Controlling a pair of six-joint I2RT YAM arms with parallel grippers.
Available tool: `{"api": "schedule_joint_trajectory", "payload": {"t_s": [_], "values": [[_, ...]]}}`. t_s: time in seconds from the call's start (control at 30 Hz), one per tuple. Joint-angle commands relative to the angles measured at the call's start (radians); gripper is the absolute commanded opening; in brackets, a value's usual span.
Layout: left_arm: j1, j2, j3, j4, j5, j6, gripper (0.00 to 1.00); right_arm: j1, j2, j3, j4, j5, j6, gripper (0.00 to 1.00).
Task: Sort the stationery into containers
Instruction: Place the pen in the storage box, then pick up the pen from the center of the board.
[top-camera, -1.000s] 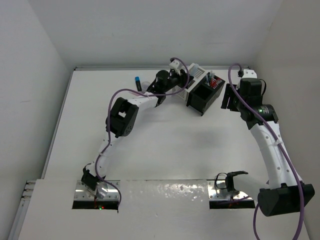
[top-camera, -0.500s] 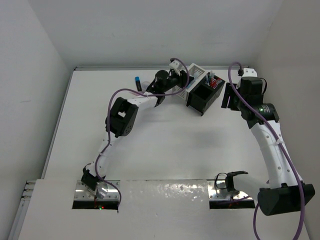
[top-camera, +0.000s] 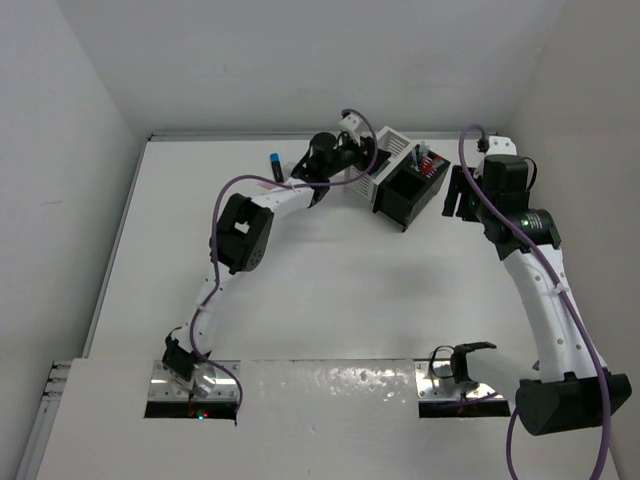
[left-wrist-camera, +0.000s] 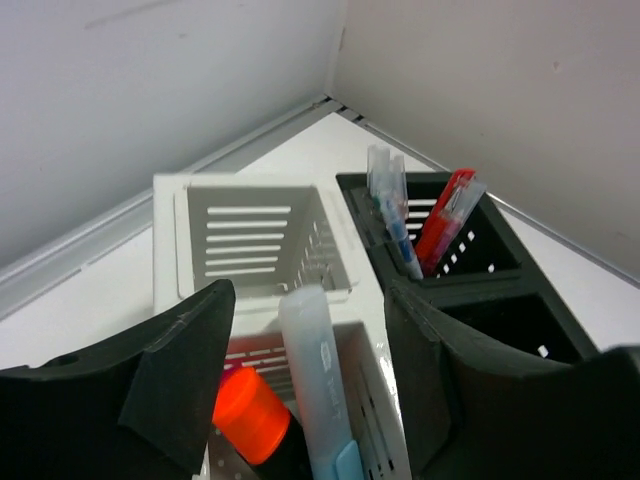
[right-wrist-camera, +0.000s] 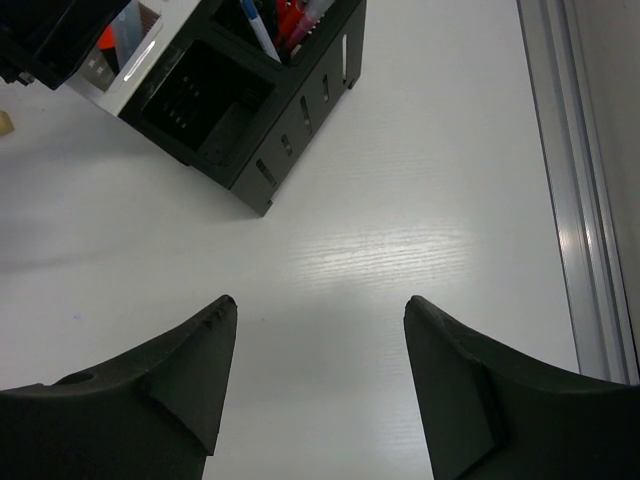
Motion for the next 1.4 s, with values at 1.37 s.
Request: {"api": "schedule_joint_trajectory", "payload": {"t_s": [1.37], "values": [[0.322,0.119,0.248,-0.956,-0.648,0.009,0.67,0.027,0.303,0.028,0.256,-0.272,0.093,0.65]]}}
